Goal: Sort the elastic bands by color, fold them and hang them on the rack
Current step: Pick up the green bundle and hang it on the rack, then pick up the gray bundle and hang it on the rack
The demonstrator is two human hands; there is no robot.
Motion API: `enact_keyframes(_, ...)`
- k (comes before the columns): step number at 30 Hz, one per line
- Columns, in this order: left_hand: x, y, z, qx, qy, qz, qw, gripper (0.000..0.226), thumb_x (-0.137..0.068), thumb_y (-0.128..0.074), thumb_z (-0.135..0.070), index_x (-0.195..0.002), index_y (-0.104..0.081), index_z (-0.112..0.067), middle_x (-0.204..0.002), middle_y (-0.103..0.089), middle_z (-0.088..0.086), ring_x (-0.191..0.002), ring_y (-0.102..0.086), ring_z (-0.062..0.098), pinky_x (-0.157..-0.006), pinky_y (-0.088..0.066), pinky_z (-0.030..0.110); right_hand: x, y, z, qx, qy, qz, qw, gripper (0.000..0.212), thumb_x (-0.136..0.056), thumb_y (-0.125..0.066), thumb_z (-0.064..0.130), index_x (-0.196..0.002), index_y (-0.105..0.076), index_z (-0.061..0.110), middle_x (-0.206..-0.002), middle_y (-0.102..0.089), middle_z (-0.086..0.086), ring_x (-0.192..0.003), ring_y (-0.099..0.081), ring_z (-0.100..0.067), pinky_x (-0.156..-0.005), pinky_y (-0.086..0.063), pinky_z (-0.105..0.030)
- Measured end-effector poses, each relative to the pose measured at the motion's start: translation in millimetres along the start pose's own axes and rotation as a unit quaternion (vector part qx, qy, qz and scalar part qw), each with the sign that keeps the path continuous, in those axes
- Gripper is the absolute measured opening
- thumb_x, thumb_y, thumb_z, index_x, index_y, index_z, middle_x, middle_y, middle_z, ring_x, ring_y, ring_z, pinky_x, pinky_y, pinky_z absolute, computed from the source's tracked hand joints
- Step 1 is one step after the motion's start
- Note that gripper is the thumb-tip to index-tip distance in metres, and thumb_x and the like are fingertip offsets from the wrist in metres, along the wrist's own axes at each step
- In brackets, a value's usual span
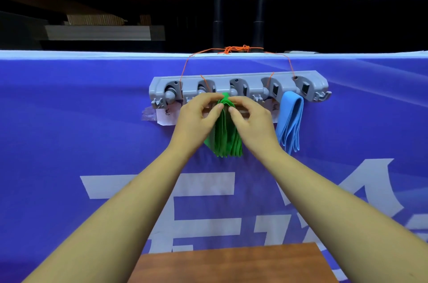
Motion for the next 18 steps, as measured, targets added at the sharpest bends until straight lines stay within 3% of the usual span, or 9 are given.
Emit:
enact_keyframes(4,27,4,5,-0.015,0.018,-0.003,1.000,0.020,-0.093,-0.062,-0.015,-0.112,-0.066,-0.014,-0.109,-0.068,-0.003,-0.099,-0.064,0.006,-0.086,-0.051,0.019,32,3,-11,0.021,-0.058,0.018,0.998,0.030,-0.092,-0.058,0.025,-0.119,-0.066,0.016,-0.115,-0.069,0.003,-0.108,-0.063,-0.013,-0.098,-0.048,-0.039)
enact_keyframes(9,102,7,44,-0.049,0.108,0.043,0.992,0.012,-0.093,-0.060,-0.016,-0.104,-0.064,-0.019,-0.104,-0.065,-0.006,-0.090,-0.060,0.004,-0.076,-0.047,0.013,117,-4,-56,0.094,-0.155,0.108,0.978,0.040,-0.096,-0.054,0.032,-0.132,-0.055,0.014,-0.132,-0.058,-0.001,-0.123,-0.053,-0.016,-0.104,-0.041,-0.029)
enact_keyframes(14,204,4,102,-0.111,0.237,0.132,0.956,0.014,-0.094,-0.060,-0.021,-0.107,-0.064,-0.017,-0.104,-0.060,-0.003,-0.093,-0.056,0.008,-0.076,-0.041,0.012,215,-24,-99,0.135,-0.240,0.216,0.937,0.047,-0.097,-0.054,0.030,-0.137,-0.050,0.007,-0.137,-0.052,-0.009,-0.131,-0.046,-0.022,-0.106,-0.034,-0.030)
enact_keyframes(18,297,8,139,-0.147,0.316,0.194,0.917,0.011,-0.091,-0.062,-0.019,-0.100,-0.065,-0.013,-0.098,-0.061,0.000,-0.090,-0.057,0.012,-0.079,-0.043,0.024,295,-46,-120,0.161,-0.274,0.272,0.908,0.048,-0.094,-0.059,0.029,-0.132,-0.053,0.002,-0.131,-0.055,-0.016,-0.126,-0.050,-0.030,-0.108,-0.038,-0.038)
Point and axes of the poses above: each hand's wrist, its own x-axis away from the middle knuckle, its own y-axis out of the back of the hand, z = x × y, the point moved 2 cm from there along -x, towards the middle knuckle
